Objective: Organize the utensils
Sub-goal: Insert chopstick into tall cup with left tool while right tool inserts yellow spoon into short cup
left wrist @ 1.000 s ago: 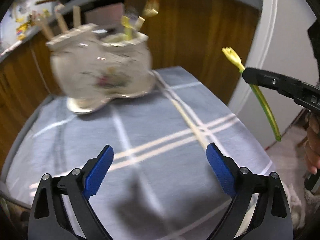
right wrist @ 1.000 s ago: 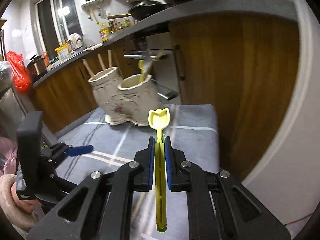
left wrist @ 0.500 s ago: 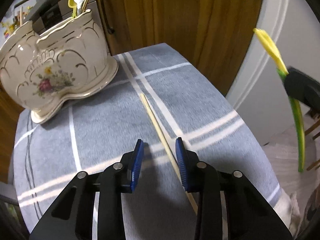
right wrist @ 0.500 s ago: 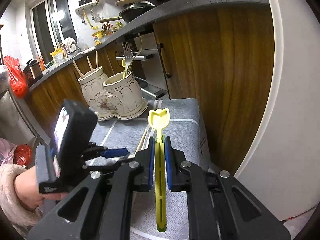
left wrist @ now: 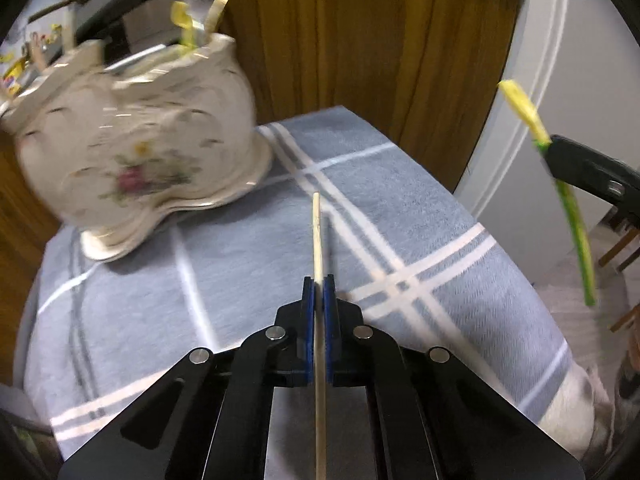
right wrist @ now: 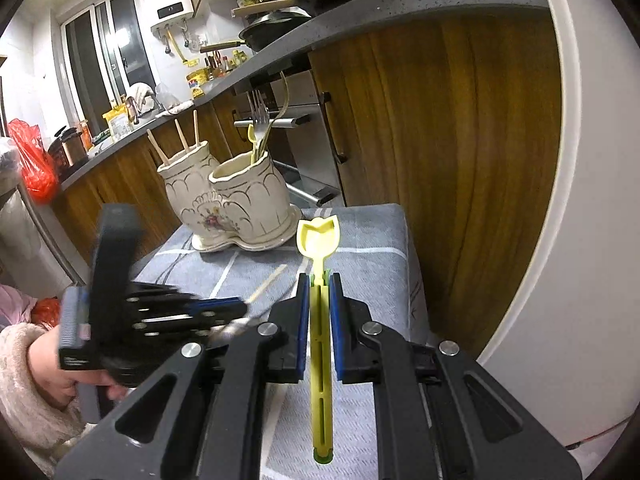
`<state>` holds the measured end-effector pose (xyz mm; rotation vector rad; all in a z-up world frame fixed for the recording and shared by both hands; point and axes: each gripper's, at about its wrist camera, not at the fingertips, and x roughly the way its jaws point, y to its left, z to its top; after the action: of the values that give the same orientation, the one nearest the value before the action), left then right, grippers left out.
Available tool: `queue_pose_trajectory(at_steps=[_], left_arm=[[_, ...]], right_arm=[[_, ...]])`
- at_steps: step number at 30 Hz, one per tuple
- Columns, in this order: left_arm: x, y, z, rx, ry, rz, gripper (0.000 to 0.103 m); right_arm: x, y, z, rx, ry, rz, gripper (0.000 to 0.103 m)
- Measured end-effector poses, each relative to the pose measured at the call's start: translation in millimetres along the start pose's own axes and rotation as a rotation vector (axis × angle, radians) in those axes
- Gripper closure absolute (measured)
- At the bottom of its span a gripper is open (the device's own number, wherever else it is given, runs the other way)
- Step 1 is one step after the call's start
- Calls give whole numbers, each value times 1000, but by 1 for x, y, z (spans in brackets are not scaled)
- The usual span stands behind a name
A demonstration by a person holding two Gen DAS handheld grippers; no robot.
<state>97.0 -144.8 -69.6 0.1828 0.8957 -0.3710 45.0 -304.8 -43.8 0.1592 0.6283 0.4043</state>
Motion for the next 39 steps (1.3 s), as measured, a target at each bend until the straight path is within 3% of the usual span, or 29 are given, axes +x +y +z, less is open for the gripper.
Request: queue_pose_trajectory(at_steps=[4, 12, 20, 26, 32, 35, 39], left_arm=[[-39, 29, 1, -60, -106, -31, 98], [-119, 83, 35, -106, -396, 7, 98], [-122, 129, 101, -195, -612, 43, 98], [-106, 141, 128, -225, -703, 99, 98], [-97, 143, 133, -210, -804, 186, 98], [-86, 143, 131, -196, -799, 220, 98], [-76, 148, 119, -201, -763, 191, 98]], right_arm=[[11, 12, 18, -18, -35, 16, 93], [45, 41, 70, -53, -165, 105, 93], [90, 61, 126, -20, -287, 153, 93], [120, 76, 146, -12, -339, 216, 93], [140, 86, 143, -56, -384, 185, 93], [148, 86, 135, -83, -373, 160, 93], [151, 88, 122, -115, -348, 158, 93]])
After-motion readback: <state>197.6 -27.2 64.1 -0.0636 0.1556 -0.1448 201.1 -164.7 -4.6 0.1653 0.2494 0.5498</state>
